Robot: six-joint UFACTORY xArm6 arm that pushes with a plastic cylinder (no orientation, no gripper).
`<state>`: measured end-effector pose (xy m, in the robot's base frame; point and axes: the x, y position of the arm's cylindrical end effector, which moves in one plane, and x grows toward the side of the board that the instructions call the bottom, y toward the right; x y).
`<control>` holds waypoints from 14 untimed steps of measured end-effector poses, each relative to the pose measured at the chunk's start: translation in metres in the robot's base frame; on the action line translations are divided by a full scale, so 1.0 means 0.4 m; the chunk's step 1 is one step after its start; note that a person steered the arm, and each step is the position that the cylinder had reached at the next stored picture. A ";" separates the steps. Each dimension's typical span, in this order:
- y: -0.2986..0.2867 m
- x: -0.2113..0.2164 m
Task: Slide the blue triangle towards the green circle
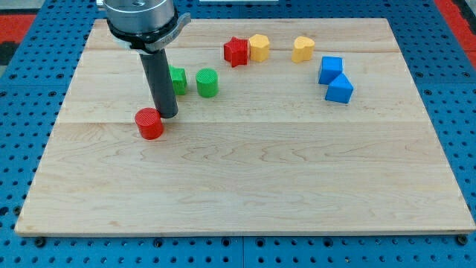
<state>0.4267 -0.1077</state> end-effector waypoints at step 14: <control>0.622 -0.034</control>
<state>0.4130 0.1410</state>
